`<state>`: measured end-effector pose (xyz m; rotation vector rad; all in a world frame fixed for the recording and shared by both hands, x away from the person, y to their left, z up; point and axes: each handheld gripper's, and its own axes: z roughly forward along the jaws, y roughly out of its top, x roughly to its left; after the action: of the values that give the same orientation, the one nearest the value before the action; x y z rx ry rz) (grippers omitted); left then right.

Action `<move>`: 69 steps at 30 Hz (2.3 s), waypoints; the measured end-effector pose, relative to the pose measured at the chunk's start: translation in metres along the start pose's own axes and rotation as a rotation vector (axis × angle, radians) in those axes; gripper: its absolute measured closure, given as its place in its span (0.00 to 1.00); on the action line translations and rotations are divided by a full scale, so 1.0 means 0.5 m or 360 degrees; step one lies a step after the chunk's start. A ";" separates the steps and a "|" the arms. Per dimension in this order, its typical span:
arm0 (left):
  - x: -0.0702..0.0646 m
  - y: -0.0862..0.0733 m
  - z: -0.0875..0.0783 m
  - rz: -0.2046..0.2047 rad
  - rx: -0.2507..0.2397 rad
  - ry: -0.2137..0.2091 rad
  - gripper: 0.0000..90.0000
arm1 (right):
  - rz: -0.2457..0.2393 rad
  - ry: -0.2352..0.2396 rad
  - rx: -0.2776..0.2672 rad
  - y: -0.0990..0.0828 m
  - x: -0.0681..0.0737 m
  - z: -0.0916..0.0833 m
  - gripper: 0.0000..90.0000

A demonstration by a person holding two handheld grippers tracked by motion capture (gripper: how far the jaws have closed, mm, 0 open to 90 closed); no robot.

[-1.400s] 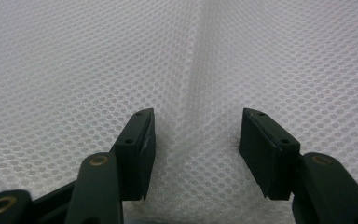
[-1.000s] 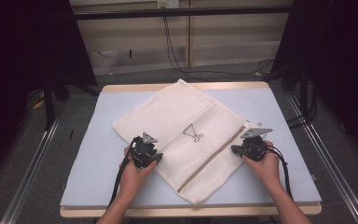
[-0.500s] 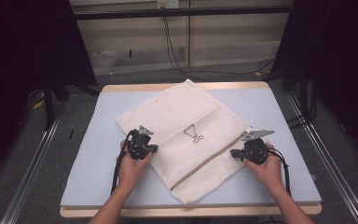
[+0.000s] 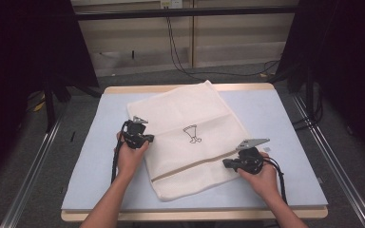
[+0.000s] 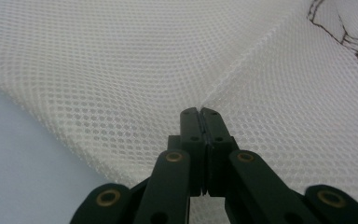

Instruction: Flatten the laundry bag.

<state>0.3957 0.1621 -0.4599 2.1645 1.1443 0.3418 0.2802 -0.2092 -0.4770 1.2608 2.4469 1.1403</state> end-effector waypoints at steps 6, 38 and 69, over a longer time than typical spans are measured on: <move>0.008 0.018 0.008 0.0019 -0.0010 0.0077 0.99 | -0.0062 0.0022 0.0001 0.005 0.022 0.013 1.00; -0.026 -0.087 -0.062 -0.0134 -0.0005 0.0040 0.43 | 0.0132 -0.0471 -0.0158 -0.040 -0.136 -0.070 0.67; -0.007 -0.080 -0.051 -0.0141 0.0067 0.0044 0.95 | 0.0167 -0.0334 -0.0080 -0.062 -0.093 -0.094 0.96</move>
<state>0.3552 0.1865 -0.4669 2.1432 1.2694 0.3120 0.2688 -0.2815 -0.4747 1.4296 2.2110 1.0284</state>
